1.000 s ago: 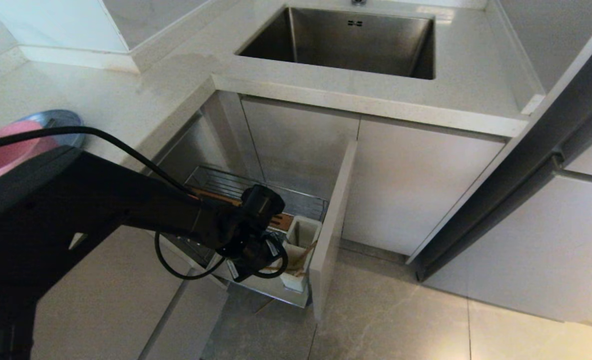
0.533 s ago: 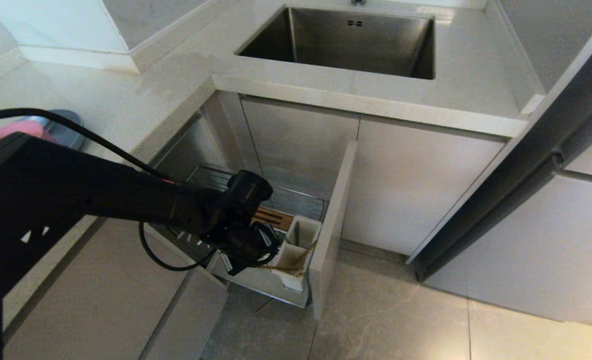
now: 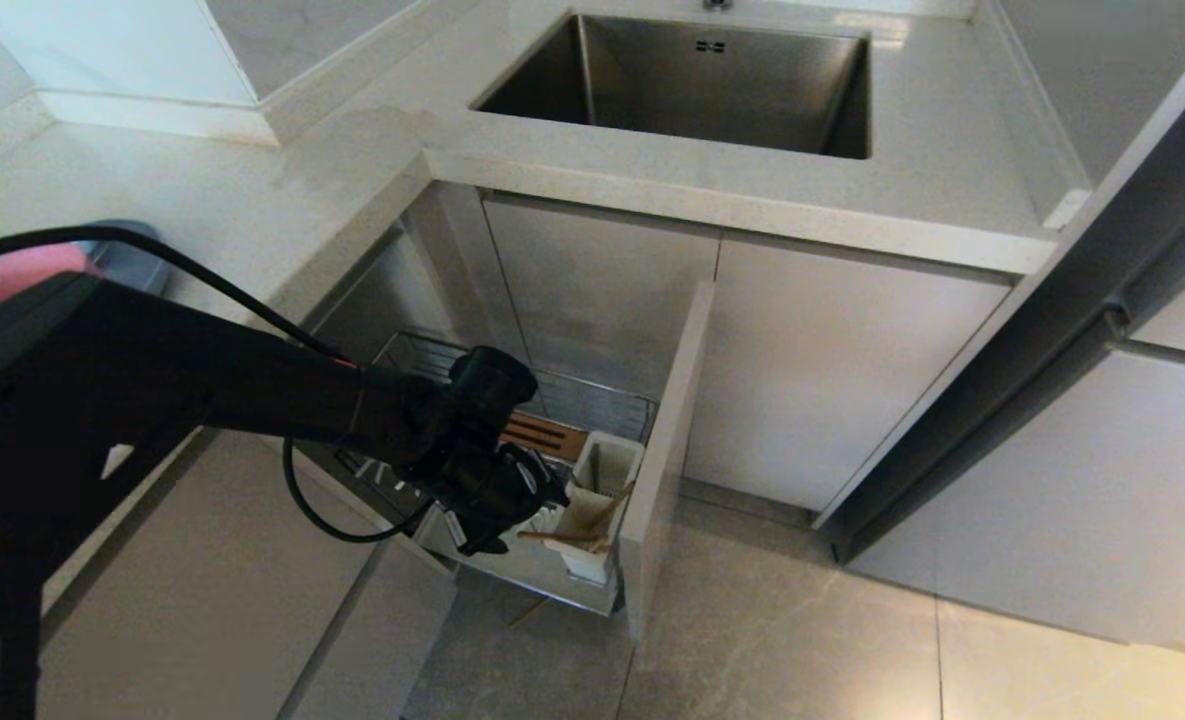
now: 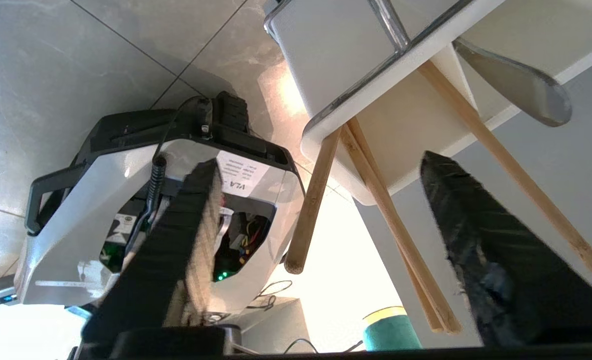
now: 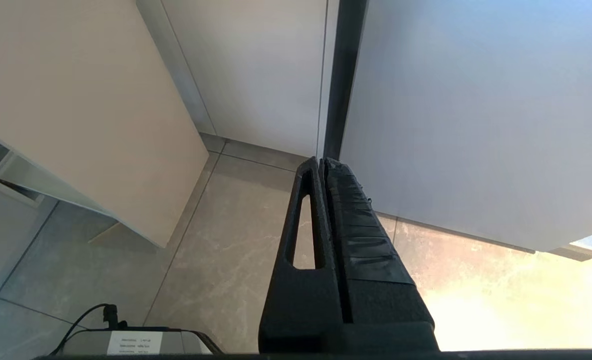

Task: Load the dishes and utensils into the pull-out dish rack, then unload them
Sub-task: Take the chopsticks out of the cupboard

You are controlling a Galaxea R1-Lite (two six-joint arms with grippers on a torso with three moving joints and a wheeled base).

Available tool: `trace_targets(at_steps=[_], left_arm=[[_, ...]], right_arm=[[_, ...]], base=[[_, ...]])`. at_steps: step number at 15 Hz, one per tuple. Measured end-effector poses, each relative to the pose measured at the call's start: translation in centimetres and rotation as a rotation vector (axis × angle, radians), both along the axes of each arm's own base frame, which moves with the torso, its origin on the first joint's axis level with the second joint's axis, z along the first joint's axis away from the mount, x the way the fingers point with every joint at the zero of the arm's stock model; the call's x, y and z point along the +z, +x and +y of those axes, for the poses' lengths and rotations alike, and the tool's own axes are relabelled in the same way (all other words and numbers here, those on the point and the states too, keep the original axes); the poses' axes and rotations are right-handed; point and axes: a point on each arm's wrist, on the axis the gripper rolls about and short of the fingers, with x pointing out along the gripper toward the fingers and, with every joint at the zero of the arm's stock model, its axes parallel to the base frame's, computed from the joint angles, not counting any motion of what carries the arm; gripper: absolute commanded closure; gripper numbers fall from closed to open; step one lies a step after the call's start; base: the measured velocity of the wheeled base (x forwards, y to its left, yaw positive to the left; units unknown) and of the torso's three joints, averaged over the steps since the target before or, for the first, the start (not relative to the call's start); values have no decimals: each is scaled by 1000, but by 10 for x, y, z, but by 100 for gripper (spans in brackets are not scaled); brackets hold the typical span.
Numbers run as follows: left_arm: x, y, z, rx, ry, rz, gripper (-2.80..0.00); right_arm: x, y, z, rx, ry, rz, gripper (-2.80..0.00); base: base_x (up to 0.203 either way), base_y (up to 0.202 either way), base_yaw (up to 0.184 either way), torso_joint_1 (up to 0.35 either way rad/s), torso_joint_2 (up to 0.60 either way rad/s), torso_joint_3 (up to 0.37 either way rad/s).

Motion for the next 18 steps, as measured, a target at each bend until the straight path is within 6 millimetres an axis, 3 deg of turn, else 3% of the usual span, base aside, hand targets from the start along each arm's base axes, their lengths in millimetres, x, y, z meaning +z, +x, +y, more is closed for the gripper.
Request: trace_targets(at_steps=[18], left_arm=[[-23, 4, -8, -15, -17, 69, -280]], right_arm=[[0, 0, 0, 0, 0, 0, 0]], base=[[0, 0, 0, 0, 0, 0]])
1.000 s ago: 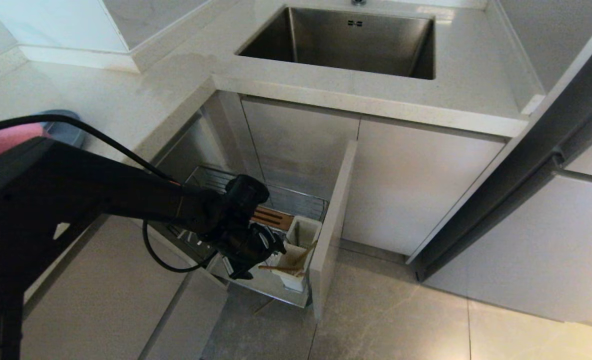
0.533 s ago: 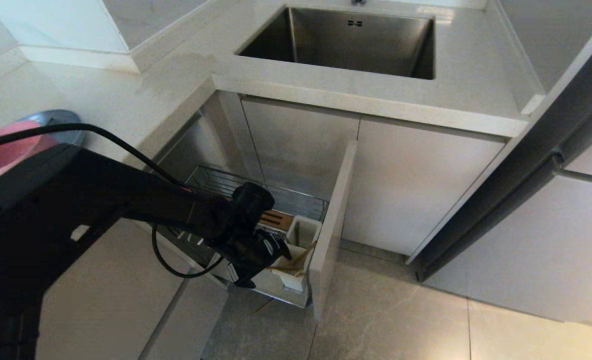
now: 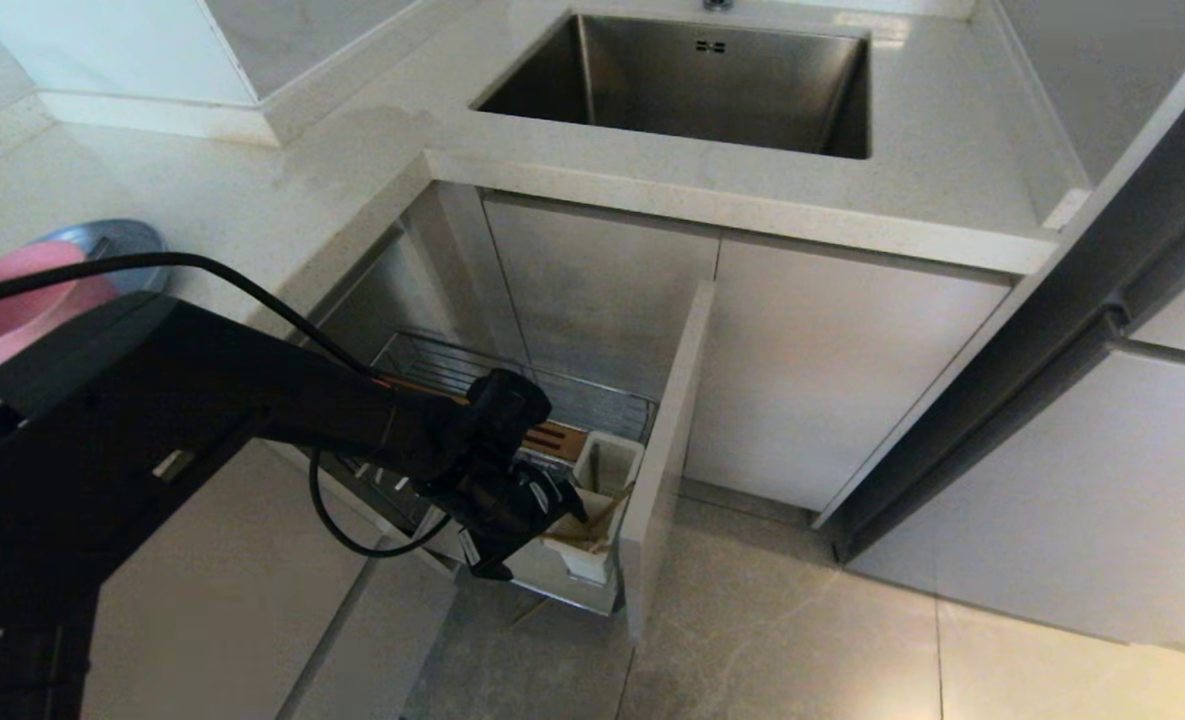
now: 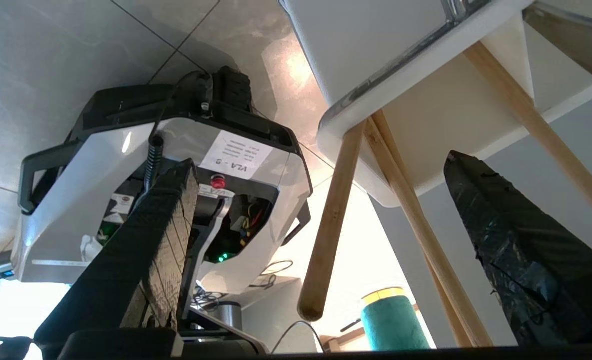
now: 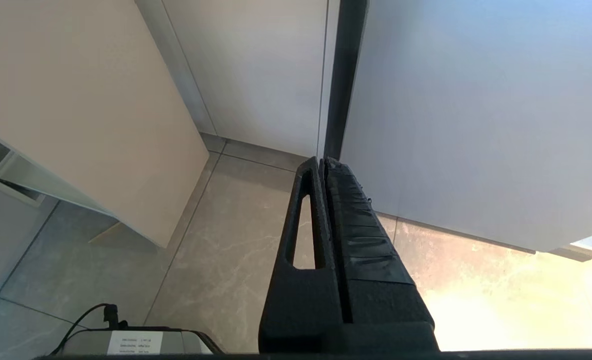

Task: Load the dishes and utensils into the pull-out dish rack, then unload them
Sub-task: Take the chopsticks out of the cupboard

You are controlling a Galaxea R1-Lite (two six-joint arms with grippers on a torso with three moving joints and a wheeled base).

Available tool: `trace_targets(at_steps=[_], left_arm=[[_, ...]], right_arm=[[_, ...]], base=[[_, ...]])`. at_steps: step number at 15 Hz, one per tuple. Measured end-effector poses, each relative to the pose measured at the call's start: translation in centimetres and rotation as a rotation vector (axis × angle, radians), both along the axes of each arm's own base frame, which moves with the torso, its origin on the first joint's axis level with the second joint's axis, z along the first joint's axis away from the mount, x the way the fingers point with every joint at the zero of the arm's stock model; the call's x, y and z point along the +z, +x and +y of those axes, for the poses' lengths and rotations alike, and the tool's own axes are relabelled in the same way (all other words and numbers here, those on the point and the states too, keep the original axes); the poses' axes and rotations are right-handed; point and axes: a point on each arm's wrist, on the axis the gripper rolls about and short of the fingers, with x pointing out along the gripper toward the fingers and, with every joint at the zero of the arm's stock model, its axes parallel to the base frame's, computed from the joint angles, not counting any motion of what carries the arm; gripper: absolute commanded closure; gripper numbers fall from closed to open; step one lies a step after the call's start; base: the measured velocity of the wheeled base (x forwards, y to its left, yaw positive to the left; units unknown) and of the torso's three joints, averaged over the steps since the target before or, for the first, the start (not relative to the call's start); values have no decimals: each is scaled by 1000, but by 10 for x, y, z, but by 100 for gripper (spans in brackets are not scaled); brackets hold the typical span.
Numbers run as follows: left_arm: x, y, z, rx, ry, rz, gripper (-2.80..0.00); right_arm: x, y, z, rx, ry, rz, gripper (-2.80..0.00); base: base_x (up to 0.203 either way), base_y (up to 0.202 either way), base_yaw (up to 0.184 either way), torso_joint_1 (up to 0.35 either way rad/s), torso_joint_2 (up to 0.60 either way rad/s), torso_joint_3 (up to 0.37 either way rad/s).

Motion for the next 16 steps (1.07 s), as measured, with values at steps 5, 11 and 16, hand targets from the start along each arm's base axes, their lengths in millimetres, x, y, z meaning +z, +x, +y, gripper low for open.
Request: trace_targets(at_steps=[5, 11, 16], left_arm=[[0, 1, 1, 6, 11, -8, 0], [3, 0, 0, 1, 6, -13, 0], [6, -1, 0, 4, 8, -20, 0]], right_arm=[[0, 0, 0, 0, 0, 0, 0], [0, 0, 0, 0, 0, -1, 0], [0, 0, 0, 0, 0, 0, 0]], base=[[0, 0, 0, 0, 0, 0], [0, 0, 0, 0, 0, 0], [0, 0, 0, 0, 0, 0]])
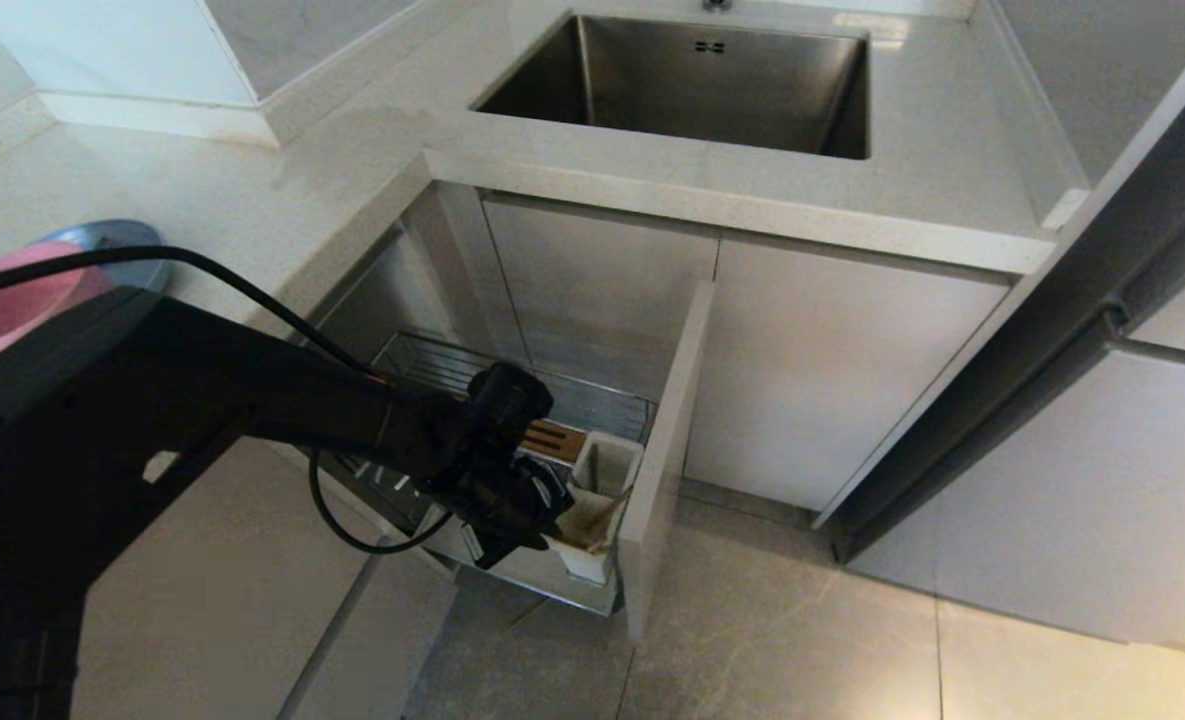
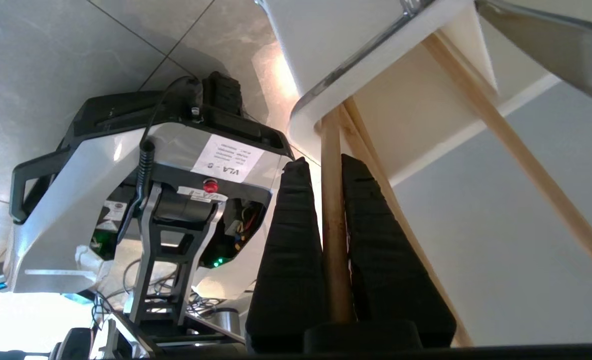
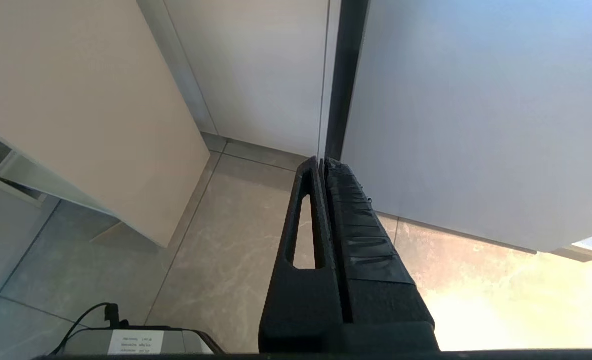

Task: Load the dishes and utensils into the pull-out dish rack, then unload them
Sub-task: Take the chopsticks out of the cupboard

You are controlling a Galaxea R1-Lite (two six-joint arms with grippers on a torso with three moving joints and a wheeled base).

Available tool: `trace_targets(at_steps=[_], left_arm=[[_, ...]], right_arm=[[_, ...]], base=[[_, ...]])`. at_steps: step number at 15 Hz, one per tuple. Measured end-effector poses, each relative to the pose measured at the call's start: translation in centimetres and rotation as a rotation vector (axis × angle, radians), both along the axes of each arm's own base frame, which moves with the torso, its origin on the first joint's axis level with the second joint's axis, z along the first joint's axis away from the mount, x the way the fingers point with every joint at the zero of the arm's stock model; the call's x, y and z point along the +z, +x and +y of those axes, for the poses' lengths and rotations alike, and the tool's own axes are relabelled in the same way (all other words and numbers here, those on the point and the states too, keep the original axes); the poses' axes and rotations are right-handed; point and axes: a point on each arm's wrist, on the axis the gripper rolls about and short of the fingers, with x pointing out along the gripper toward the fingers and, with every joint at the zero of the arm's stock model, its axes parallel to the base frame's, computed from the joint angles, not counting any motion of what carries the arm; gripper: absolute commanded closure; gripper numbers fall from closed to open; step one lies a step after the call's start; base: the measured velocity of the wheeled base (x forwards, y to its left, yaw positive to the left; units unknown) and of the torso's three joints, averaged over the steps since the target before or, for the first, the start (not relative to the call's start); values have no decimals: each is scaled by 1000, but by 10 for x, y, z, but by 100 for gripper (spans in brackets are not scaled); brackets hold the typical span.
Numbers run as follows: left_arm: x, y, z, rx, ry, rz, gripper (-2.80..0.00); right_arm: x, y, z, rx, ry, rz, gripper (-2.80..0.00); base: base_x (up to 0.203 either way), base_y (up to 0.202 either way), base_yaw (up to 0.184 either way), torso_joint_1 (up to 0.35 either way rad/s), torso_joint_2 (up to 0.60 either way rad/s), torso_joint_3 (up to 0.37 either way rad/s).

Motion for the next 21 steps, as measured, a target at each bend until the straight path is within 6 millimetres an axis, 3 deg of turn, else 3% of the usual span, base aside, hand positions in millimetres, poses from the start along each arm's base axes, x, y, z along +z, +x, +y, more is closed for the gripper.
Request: trace_targets(at_steps=[13, 21], left_arm=[[77, -29, 10, 37, -17, -206, 0], [165, -79, 36, 48, -71, -368, 0]], right_arm=[[0, 0, 0, 0, 0, 0, 0], [0, 0, 0, 0, 0, 0, 0]], base=[[0, 0, 0, 0, 0, 0], [0, 0, 0, 0, 0, 0]])
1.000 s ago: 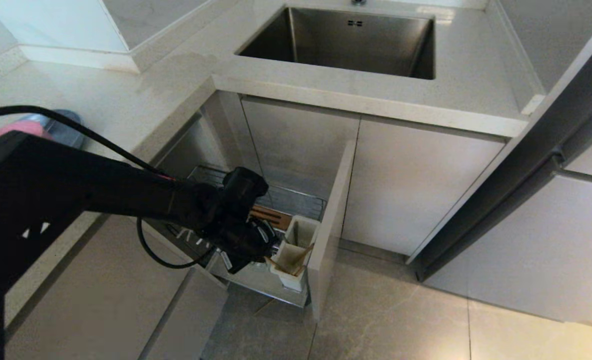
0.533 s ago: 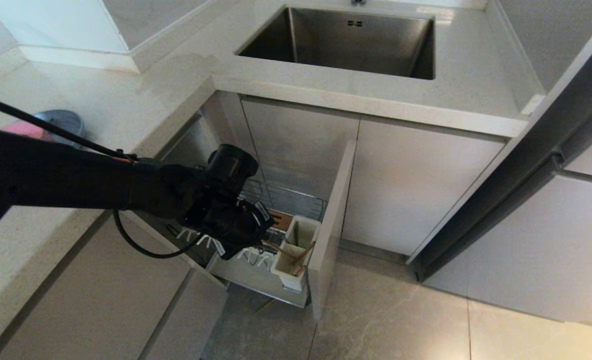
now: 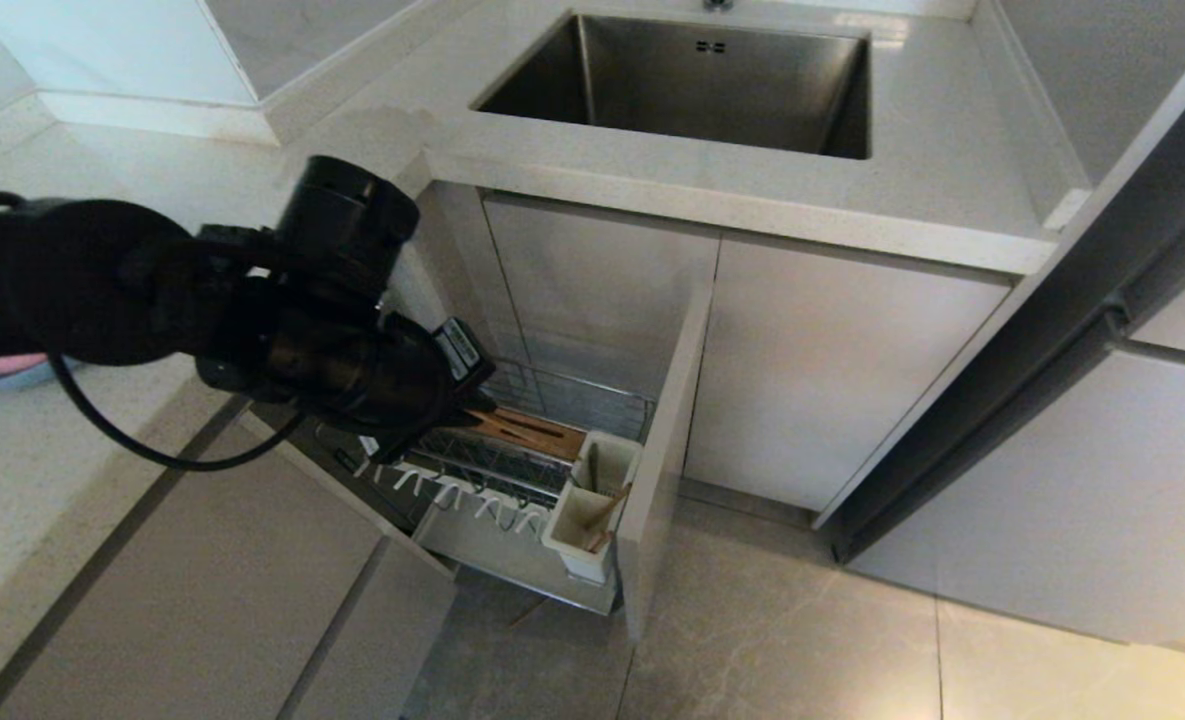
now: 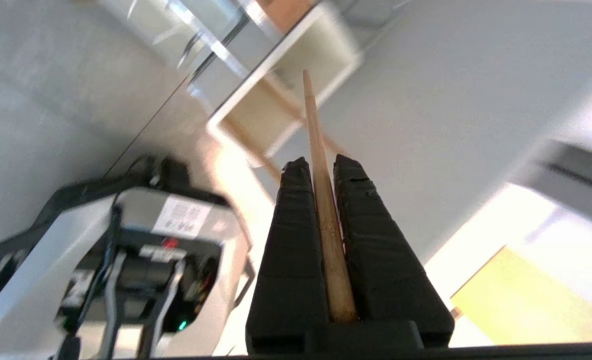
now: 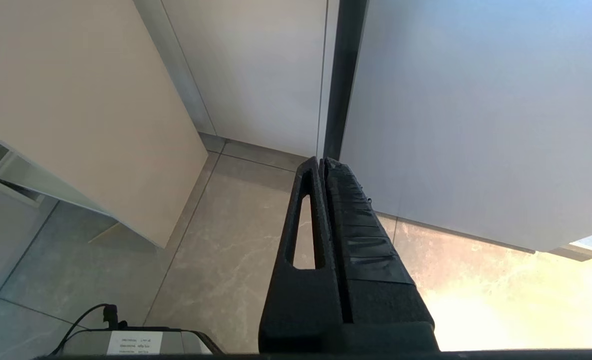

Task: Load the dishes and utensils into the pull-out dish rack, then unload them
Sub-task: Take the chopsticks out of the cupboard

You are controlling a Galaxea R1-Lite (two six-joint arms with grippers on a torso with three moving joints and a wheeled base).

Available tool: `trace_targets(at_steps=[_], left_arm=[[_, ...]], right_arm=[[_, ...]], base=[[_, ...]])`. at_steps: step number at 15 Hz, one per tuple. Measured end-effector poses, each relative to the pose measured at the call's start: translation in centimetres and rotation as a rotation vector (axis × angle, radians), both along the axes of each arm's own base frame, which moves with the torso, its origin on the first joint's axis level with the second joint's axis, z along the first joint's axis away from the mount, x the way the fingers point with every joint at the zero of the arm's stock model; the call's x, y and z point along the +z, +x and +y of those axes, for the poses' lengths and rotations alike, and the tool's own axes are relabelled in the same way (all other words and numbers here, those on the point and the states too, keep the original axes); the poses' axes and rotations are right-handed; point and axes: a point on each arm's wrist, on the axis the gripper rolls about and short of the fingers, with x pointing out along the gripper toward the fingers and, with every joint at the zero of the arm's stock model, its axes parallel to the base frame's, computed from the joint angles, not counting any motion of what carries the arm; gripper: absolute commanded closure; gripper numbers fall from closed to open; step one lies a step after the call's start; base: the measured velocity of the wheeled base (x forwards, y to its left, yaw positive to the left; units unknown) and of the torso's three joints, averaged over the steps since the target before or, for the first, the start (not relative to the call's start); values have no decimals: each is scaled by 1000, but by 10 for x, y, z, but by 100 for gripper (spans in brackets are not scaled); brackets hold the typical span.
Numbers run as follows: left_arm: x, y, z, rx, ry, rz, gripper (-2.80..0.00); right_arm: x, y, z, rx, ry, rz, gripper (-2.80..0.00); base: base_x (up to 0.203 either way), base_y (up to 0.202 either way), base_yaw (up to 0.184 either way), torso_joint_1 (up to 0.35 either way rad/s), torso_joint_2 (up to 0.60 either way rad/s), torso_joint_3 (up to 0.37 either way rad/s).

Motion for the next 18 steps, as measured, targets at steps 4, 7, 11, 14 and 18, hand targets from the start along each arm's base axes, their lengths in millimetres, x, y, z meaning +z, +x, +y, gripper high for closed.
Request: trace_targets(at_steps=[4, 7, 11, 14, 18], left_arm=[[52, -39, 22, 14, 8, -139, 0], [83, -72, 37, 25, 34, -259, 0], [125, -122, 65, 39, 37, -462, 0], [149, -152, 97, 161, 104, -604, 0], [168, -183, 135, 398, 251, -732, 0]], right_arm=[[0, 0, 0, 0, 0, 0, 0], [0, 0, 0, 0, 0, 0, 0], [0, 0, 0, 0, 0, 0, 0], [0, 0, 0, 0, 0, 0, 0], [0, 0, 0, 0, 0, 0, 0]], base=[[0, 0, 0, 0, 0, 0], [0, 0, 0, 0, 0, 0], [0, 0, 0, 0, 0, 0], [0, 0, 0, 0, 0, 0], [0, 0, 0, 0, 0, 0]])
